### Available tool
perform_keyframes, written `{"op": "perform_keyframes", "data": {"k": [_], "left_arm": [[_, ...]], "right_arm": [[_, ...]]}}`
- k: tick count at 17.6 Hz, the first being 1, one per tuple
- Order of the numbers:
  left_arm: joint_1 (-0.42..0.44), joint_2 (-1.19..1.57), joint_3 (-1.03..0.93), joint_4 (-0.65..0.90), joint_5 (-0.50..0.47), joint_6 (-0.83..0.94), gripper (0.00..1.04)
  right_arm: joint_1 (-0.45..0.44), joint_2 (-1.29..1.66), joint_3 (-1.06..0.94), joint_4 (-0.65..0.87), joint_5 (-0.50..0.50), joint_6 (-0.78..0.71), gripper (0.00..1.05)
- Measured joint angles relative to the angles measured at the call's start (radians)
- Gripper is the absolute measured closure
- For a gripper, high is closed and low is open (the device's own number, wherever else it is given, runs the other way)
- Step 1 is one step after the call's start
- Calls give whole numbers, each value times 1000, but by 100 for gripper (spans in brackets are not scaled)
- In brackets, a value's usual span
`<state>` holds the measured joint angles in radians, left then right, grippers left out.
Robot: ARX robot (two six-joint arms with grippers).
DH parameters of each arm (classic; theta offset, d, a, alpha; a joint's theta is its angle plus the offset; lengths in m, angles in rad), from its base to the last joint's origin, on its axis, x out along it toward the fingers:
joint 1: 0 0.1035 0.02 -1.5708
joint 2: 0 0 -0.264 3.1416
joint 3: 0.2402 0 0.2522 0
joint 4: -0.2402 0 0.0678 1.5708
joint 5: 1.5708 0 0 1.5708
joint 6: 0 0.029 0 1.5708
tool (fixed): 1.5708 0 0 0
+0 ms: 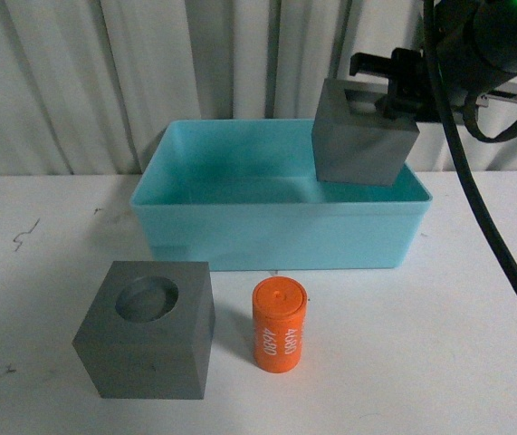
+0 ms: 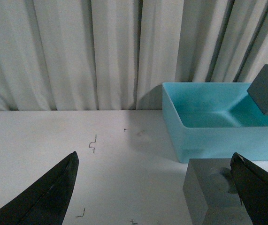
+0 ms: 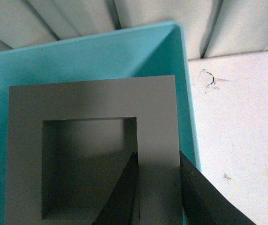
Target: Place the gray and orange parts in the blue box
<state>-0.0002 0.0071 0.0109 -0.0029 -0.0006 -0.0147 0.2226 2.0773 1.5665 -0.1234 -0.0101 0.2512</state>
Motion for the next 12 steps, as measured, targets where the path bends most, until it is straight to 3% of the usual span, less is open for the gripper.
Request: {"op": "perform_keyframes", "data": {"k": [10,11,12], "left_arm": [[0,0,0,0,0,0,7],[0,0,0,0,0,0,7],[0,0,0,0,0,0,7]], "right_arm": [[1,21,11,-15,68,38,86],[1,21,11,-22,72,44,85],[1,21,10,-17,72,52,71]]}}
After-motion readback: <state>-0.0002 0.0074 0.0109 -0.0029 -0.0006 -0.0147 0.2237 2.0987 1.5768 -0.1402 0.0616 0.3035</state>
